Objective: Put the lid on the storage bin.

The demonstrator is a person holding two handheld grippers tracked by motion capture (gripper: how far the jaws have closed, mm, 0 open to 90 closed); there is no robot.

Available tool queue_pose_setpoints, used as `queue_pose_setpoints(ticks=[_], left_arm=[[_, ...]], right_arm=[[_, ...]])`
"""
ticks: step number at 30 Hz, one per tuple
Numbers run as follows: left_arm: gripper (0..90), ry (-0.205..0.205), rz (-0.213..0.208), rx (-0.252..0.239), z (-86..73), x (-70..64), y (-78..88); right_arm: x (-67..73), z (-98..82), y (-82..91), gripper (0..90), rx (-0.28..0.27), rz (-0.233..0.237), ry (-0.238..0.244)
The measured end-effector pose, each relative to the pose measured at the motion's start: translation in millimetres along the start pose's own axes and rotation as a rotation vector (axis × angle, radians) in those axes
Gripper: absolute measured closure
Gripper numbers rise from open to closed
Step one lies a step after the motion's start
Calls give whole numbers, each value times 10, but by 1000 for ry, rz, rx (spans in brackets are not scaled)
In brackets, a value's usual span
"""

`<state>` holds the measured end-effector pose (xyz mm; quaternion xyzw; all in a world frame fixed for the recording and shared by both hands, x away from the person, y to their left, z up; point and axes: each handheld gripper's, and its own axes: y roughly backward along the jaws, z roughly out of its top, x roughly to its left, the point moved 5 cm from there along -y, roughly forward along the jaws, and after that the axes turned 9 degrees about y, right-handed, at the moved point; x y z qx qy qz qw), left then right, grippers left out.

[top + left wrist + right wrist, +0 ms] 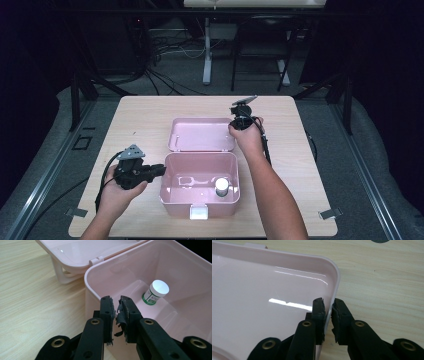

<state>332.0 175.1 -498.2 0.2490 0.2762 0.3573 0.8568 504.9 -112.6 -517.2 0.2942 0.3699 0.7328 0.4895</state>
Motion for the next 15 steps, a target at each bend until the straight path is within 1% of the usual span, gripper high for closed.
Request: queue_pose_setpoints(ticks=[4,15], left_arm=[[806,3,1,0,-1,-4,-1],[808,4,0,3,1,1,1]], right_arm=[[11,6,15,821,-3,-16,0],[25,33,80,832,-22,-19,0]])
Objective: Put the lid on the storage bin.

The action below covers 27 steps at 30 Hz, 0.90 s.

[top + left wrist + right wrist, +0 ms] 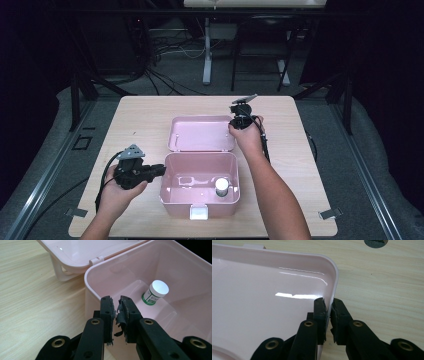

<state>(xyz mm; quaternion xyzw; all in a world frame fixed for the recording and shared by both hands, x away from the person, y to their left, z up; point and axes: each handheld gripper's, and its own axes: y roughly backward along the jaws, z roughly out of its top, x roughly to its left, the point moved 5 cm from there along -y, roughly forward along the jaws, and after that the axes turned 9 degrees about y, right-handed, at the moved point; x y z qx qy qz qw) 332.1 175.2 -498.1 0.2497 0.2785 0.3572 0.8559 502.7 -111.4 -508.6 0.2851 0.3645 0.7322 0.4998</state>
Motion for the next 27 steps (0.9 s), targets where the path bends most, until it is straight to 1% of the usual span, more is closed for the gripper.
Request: queue_pose_setpoints(ticks=[2,4,7,9,11,17,27], left_arm=[[808,-1,0,0,1,1,0],[808,7,-2,-2,-1,-2,-2],[809,-2,0,-1,2,2,-1],[809,5,1,-2,1,-1,-2],[809,9,-1,-3,0,-2,-3],[810,11,-2,-3,0,-2,-3],[812,14,-7,-5,1,5,-4]], right_arm=[[5,1,14,833,-5,-2,1],[4,2,28,834,-8,-2,3],[0,3,46,834,-9,1,3],[0,4,51,834,-13,2,2],[4,11,71,837,-21,2,-5],[5,29,117,841,-47,3,-5],[18,72,228,850,-73,1,7]])
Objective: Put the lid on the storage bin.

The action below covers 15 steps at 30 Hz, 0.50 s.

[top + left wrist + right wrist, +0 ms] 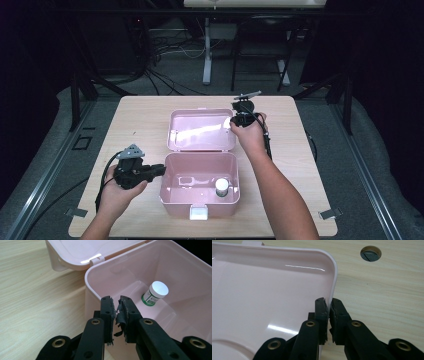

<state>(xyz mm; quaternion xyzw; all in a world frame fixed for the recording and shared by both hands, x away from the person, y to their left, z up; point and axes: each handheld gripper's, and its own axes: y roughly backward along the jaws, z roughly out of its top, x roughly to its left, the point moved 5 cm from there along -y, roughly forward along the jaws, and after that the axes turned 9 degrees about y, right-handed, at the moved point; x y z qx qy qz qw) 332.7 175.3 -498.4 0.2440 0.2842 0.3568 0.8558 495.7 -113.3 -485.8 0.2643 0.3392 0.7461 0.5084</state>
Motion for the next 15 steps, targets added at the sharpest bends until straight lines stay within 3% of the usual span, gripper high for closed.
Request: queue_pose_setpoints(ticks=[15], left_arm=[[812,7,-1,-2,0,-1,-1]], right_arm=[[25,34,176,856,-50,3,17]])
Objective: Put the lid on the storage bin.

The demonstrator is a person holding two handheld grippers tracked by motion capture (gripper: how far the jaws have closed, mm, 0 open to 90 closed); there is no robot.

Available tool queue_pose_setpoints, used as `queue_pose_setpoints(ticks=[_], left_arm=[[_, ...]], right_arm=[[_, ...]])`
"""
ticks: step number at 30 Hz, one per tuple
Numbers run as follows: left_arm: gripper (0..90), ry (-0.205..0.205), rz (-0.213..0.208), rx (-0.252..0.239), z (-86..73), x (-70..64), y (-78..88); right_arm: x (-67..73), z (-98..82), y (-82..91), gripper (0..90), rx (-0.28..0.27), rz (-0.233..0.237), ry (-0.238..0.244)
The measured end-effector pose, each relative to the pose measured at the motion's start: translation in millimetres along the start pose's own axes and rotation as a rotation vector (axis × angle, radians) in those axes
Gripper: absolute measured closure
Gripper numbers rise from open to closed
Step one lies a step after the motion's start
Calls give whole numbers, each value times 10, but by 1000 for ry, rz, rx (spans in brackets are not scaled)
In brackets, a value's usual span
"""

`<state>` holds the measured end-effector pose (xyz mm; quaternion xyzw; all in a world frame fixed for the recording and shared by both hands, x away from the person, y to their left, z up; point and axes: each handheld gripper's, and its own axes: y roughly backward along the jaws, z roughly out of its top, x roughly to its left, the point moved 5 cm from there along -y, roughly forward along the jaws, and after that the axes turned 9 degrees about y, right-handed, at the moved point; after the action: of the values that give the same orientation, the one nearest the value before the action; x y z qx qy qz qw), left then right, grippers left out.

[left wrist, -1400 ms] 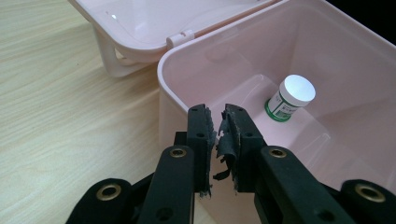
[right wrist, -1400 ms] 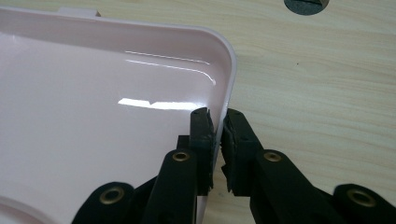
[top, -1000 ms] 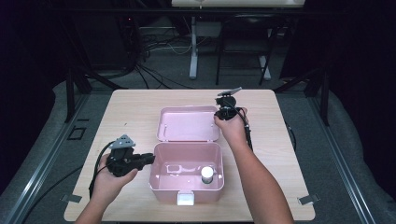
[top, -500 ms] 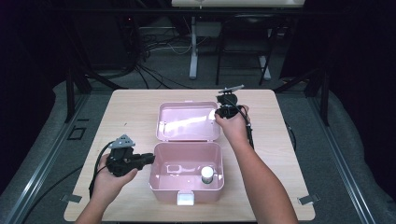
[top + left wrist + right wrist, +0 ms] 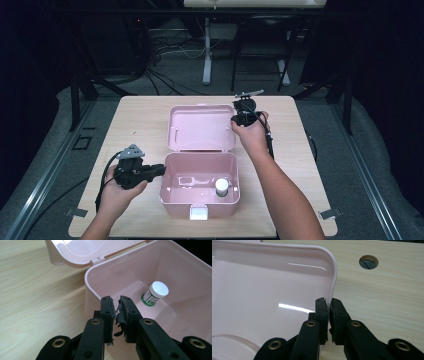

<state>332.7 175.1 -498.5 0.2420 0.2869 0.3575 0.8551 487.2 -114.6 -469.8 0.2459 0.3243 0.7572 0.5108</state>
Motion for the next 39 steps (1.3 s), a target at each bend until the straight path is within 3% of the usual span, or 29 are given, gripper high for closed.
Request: queue_pose_setpoints(ticks=[39], left_arm=[[812,-1,5,-2,-1,-2,-1]], right_arm=[[77,-4,408,865,-114,20,54]])
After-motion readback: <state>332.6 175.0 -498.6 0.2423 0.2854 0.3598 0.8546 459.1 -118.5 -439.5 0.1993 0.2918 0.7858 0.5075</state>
